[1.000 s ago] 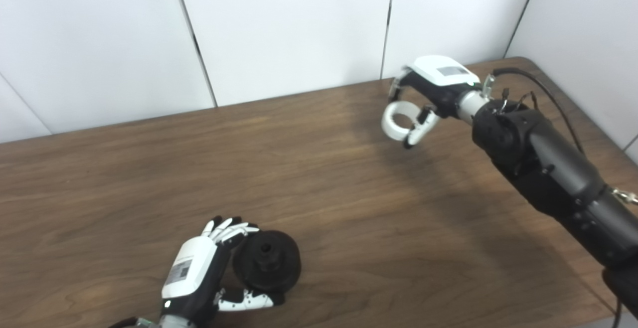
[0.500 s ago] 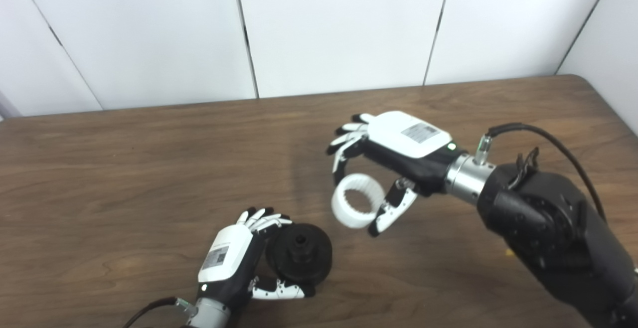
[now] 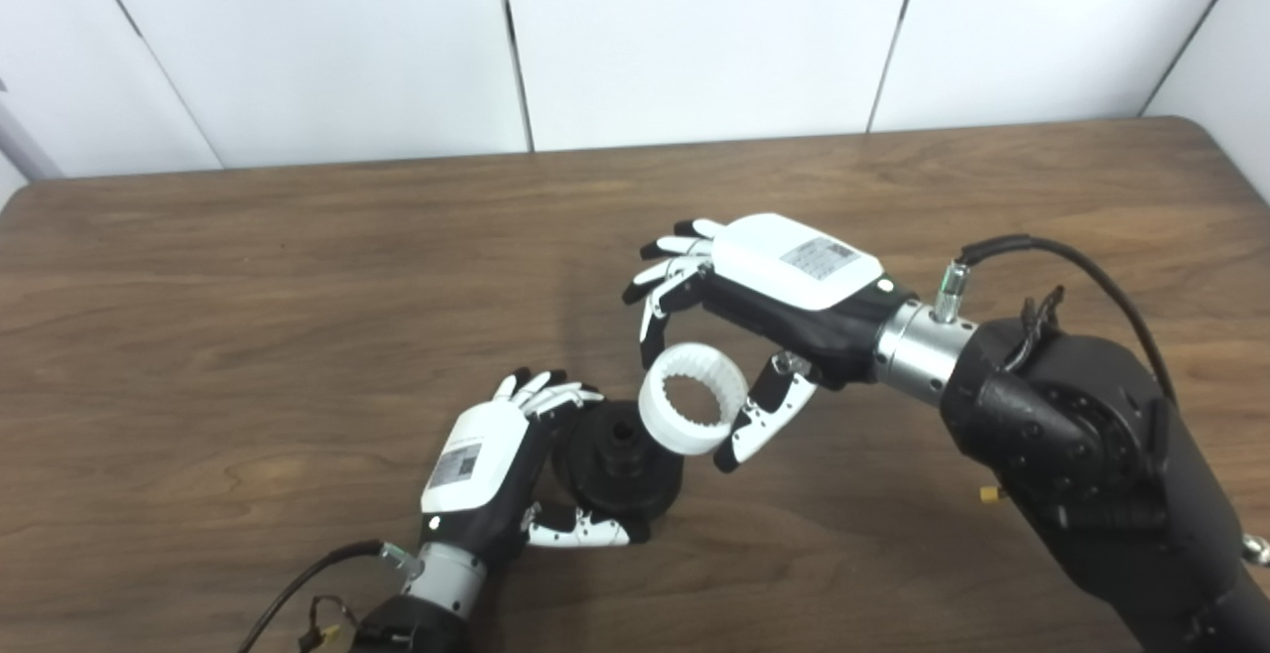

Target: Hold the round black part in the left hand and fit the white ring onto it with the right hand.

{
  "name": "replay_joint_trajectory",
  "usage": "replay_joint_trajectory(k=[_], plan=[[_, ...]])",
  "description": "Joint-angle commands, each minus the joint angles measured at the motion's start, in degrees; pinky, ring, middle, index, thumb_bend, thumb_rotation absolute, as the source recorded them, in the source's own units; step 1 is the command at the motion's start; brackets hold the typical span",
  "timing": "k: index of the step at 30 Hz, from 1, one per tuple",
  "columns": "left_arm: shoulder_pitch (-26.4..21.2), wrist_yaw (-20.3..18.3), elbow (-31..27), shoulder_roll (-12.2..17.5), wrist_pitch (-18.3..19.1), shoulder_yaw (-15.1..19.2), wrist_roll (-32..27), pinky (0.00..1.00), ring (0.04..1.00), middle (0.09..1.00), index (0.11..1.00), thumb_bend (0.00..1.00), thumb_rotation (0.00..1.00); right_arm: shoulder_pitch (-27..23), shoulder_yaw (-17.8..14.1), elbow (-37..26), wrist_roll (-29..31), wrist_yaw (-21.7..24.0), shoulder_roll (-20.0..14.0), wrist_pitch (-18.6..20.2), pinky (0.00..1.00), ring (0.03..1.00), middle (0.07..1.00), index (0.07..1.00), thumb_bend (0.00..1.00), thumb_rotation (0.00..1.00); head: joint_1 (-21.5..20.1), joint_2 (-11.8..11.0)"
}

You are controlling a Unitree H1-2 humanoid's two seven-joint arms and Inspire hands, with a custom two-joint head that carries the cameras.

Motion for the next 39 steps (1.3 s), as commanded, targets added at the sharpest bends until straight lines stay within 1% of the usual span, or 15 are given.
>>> replay_joint_trajectory(k=[1,10,13,14,23,24,26,34,39], plan=[[0.5,-2.5,0.2,-0.1,1.1,-1.6,1.7,1.0,0.92,0.811,0.482,0.53,0.07,-0.6,-0.4,0.1,-0.2,-2.0,0.8,-2.6,1.0,0.942,0.828,0.483,0.53,0.14,0.1,0.3],[0.0,-3.0,-0.2,-0.1,2.1,-2.1,2.3,1.0,0.925,0.811,0.483,0.53,0.07,1.0,0.5,3.5,-1.0,-2.9,4.0,-6.4,1.0,0.95,0.833,0.483,0.53,0.14,0.2,1.3],[-0.1,-2.9,-0.2,-0.1,2.4,-2.3,2.2,1.0,0.922,0.809,0.482,0.53,0.07,1.3,0.9,4.9,-1.5,-3.8,4.7,-7.7,1.0,0.949,0.833,0.483,0.53,0.14,0.2,1.3],[-0.2,-3.0,-0.3,0.0,2.6,-2.4,2.2,1.0,0.921,0.809,0.482,0.53,0.07,1.3,1.0,5.5,-1.6,-4.1,4.9,-8.1,1.0,0.948,0.833,0.483,0.53,0.14,0.4,2.1],[-0.5,-3.3,-0.5,0.2,2.6,-2.3,1.8,1.0,0.919,0.806,0.482,0.53,0.07,1.2,2.1,9.2,-3.0,-5.4,6.6,-10.2,1.0,0.944,0.836,0.483,0.53,0.14,-0.1,2.4],[-0.5,-3.3,-0.5,0.2,2.5,-2.3,1.6,1.0,0.917,0.805,0.482,0.53,0.07,1.1,2.2,9.6,-3.2,-5.5,6.7,-10.3,1.0,0.944,0.837,0.483,0.53,0.14,-0.5,2.8],[-0.5,-3.5,-0.7,0.2,2.6,-2.2,1.6,1.0,0.915,0.802,0.481,0.53,0.07,1.0,2.2,10.1,-3.7,-5.5,7.2,-10.1,1.0,0.947,0.84,0.483,0.53,0.14,-0.6,3.0],[-0.5,-4.0,-1.2,0.0,2.9,-2.2,1.9,1.0,0.922,0.808,0.482,0.53,0.07,0.9,2.3,11.1,-4.3,-5.5,7.2,-10.8,1.0,0.944,0.839,0.483,0.53,0.14,-0.8,3.6],[-0.6,-4.2,-1.5,-0.2,3.1,-2.1,1.5,1.0,0.92,0.807,0.482,0.53,0.07,1.8,2.6,11.8,-4.9,-6.3,6.5,-12.8,1.0,0.943,0.832,0.483,0.53,0.14,-0.9,3.7]])
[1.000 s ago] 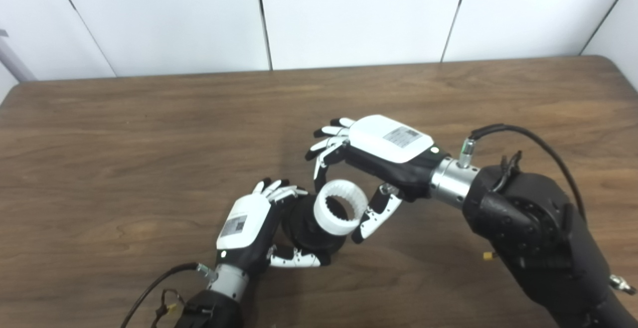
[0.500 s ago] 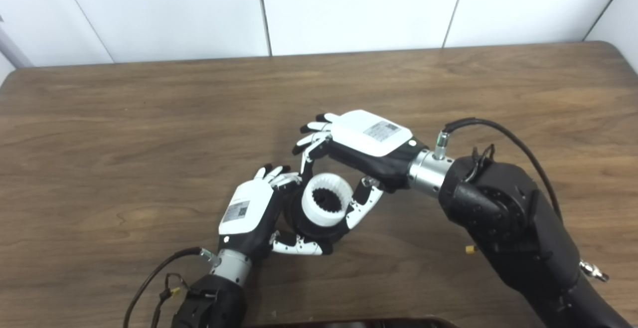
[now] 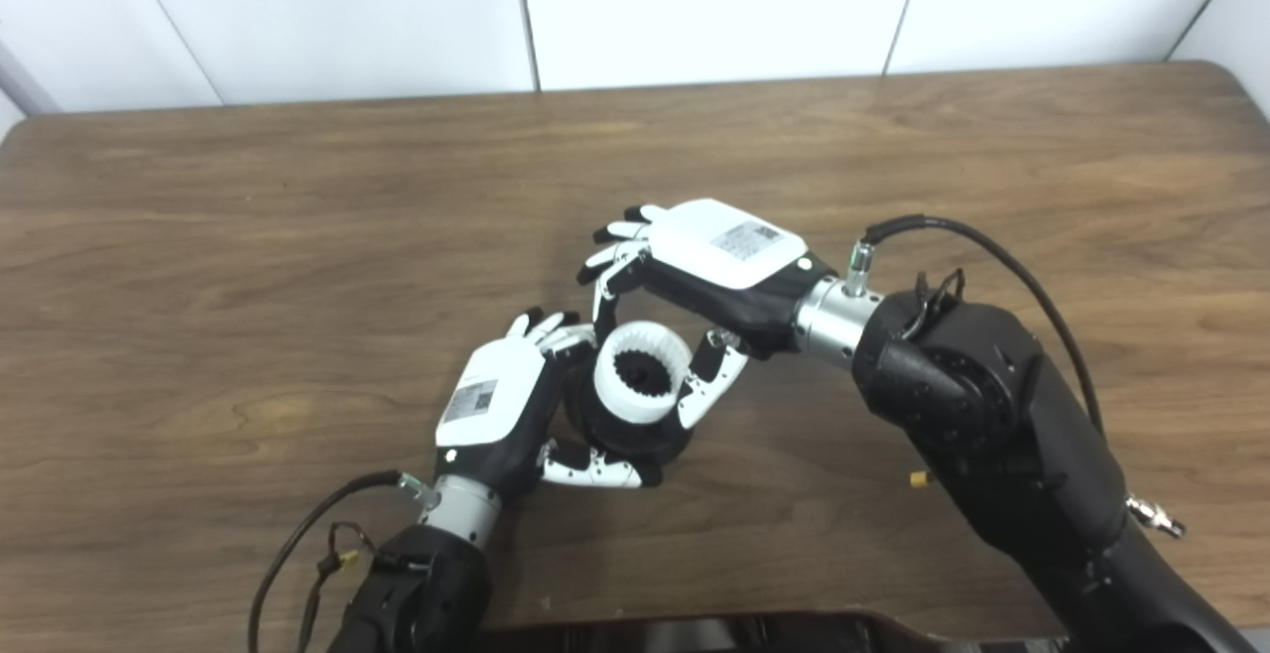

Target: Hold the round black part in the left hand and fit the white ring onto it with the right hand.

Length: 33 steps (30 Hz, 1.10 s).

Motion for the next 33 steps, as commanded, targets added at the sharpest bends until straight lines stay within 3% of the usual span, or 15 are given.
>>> replay_joint_trajectory(k=[1,19,33], plan=[[0.2,-2.5,0.0,0.1,0.6,-0.7,0.1,1.0,0.918,0.806,0.482,0.53,0.07,-0.7,-0.1,0.1,-0.3,-2.2,-0.4,-2.3,1.0,0.944,0.832,0.483,0.53,0.14,0.0,0.1],[-0.1,-2.8,-0.4,-0.1,0.8,-0.8,0.2,1.0,0.921,0.806,0.481,0.53,0.07,-0.2,2.1,0.9,-2.2,-1.3,-1.0,-4.9,1.0,0.937,0.827,0.483,0.53,0.14,0.0,1.0],[-0.1,-3.3,-0.9,-0.7,1.4,-1.0,0.5,1.0,0.918,0.799,0.481,0.53,0.07,-0.5,4.0,0.8,-2.8,0.2,-0.1,-4.4,1.0,0.947,0.834,0.484,0.52,0.14,0.6,1.2]])
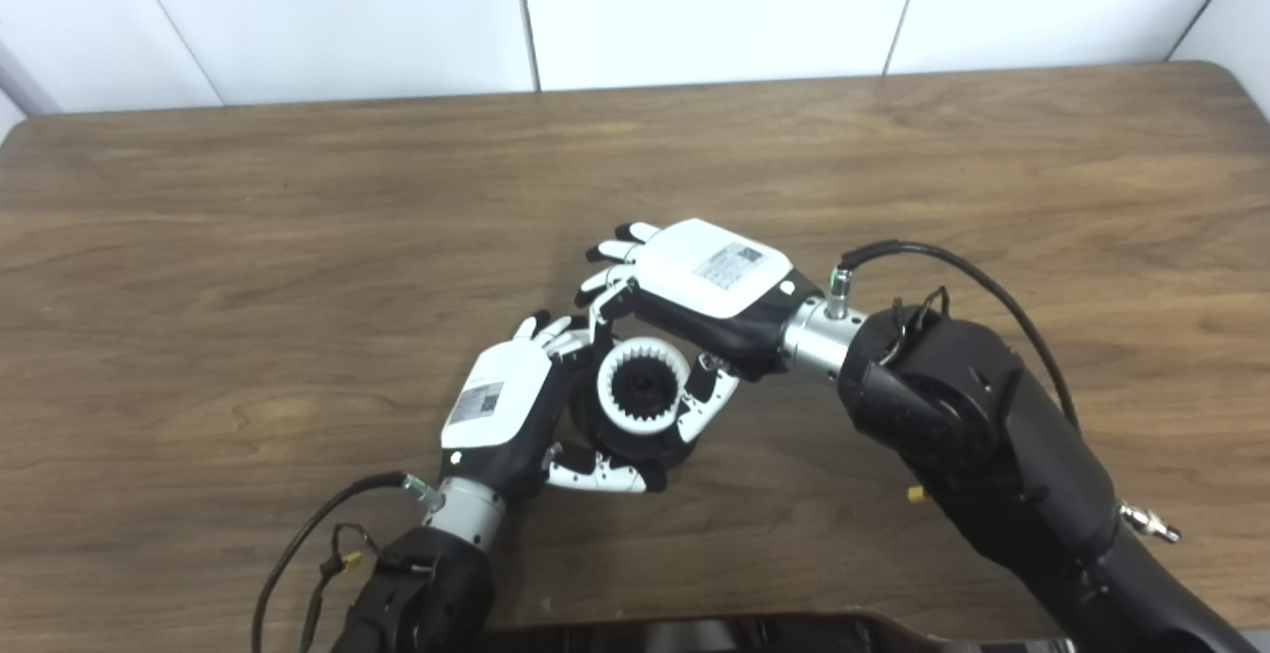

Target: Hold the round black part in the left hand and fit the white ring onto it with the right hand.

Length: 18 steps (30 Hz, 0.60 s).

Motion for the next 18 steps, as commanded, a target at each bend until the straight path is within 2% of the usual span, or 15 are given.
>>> replay_joint_trajectory(k=[1,18], plan=[[-0.1,-2.5,-0.5,-0.3,1.0,-0.8,0.6,1.0,0.921,0.802,0.481,0.53,0.07,-1.2,0.8,-0.7,0.4,1.5,0.3,-1.2,1.0,0.947,0.834,0.484,0.52,0.14,0.0,0.0],[0.2,-3.3,-1.5,-0.8,2.0,-1.3,1.9,1.0,0.918,0.812,0.481,0.53,0.07,-1.1,-0.5,1.5,0.3,1.6,-1.1,-0.6,1.0,0.958,0.84,0.491,0.52,0.15,0.4,0.4]])
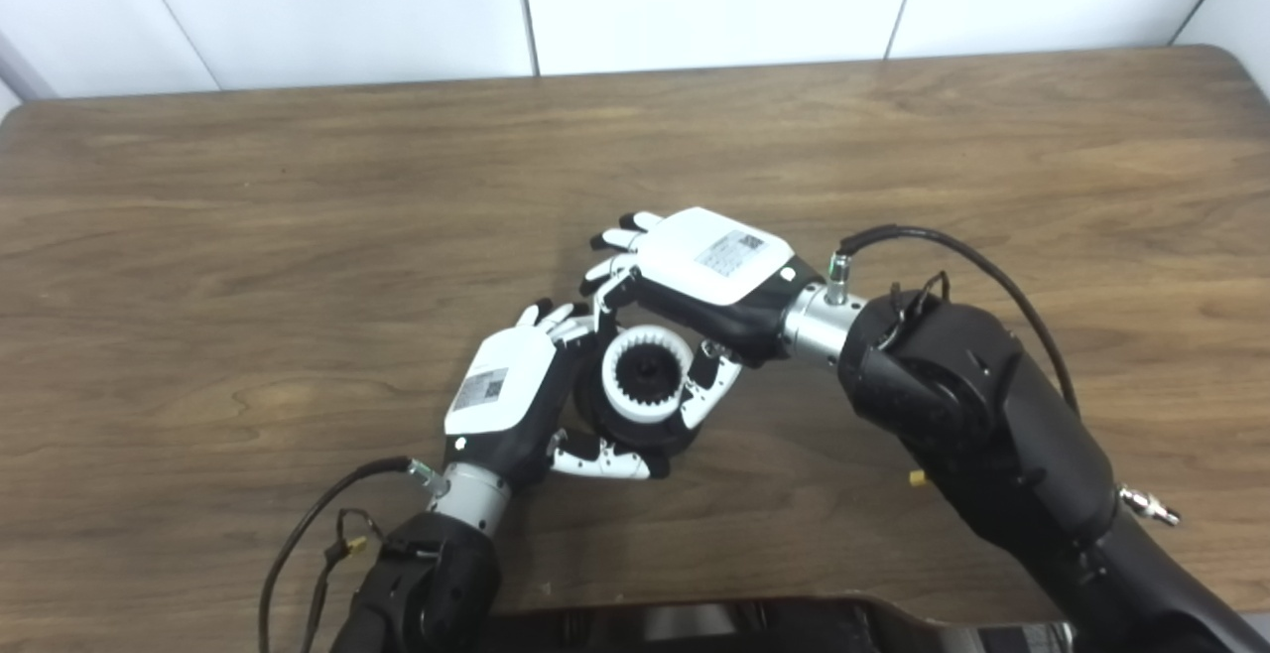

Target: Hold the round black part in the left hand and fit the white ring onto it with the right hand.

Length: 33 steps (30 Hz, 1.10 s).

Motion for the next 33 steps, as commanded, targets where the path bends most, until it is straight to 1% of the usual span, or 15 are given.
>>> replay_joint_trajectory(k=[1,7,8,9,11,14,18,21,26,33], plan=[[0.0,-1.9,-0.4,-0.3,0.7,-0.7,0.8,1.0,0.919,0.812,0.481,0.53,0.07,-0.9,-0.4,0.3,0.5,0.8,-0.7,-0.7,1.0,0.958,0.842,0.492,0.52,0.15,0.0,0.0],[0.2,-2.2,-0.7,-0.5,0.9,-0.6,0.6,1.0,0.925,0.817,0.481,0.53,0.07,-0.8,-1.0,1.9,1.4,-0.2,-1.2,-1.1,1.0,0.942,0.84,0.495,0.52,0.15,0.0,0.1],[0.2,-2.2,-0.8,-0.5,0.9,-0.6,0.6,1.0,0.924,0.816,0.481,0.53,0.07,-0.8,-1.1,2.1,1.6,-0.2,-1.3,-0.9,1.0,0.941,0.842,0.57,0.71,0.2,0.0,0.1],[0.2,-2.2,-0.8,-0.5,0.9,-0.7,0.7,1.0,0.923,0.814,0.481,0.53,0.07,-0.7,-1.2,2.3,1.8,-0.1,-1.3,-0.8,1.0,0.942,0.843,0.62,0.83,0.23,0.0,0.1],[0.2,-2.1,-0.8,-0.5,0.8,-0.7,0.7,1.0,0.921,0.813,0.481,0.53,0.07,-0.7,-1.4,2.3,2.1,0.1,-1.4,-0.4,1.0,0.946,0.846,0.649,0.9,0.25,0.0,0.1],[0.2,-2.3,-0.8,-0.4,0.9,-0.7,1.0,1.0,0.921,0.814,0.481,0.53,0.07,-0.7,-1.6,2.4,2.2,0.0,-1.3,-0.3,1.0,0.948,0.848,0.658,0.93,0.29,0.1,0.1],[0.2,-2.1,-0.4,-0.4,0.8,-0.7,1.1,1.0,0.924,0.817,0.481,0.53,0.07,-1.0,-2.1,1.4,2.3,0.2,-0.9,1.0,1.0,0.95,0.847,0.663,0.96,0.32,0.2,0.2],[0.2,-2.2,-0.3,-0.4,1.0,-0.7,1.4,1.0,0.92,0.812,0.481,0.53,0.07,-1.2,-2.9,0.2,2.7,0.0,-0.3,2.2,1.0,0.953,0.842,0.659,1.0,0.33,0.3,0.1],[0.2,-2.0,0.1,-0.5,1.1,-0.6,1.5,1.0,0.915,0.801,0.481,0.53,0.07,-1.5,-4.5,-2.0,3.8,0.1,0.6,4.0,1.0,0.96,0.846,0.666,1.0,0.34,0.5,0.1],[0.0,-1.5,0.8,-0.5,1.0,-0.6,2.2,1.0,0.909,0.799,0.481,0.53,0.07,-3.9,-6.2,-5.6,4.0,3.2,0.9,7.3,1.0,0.967,0.858,0.68,1.0,0.34,0.7,0.0]])
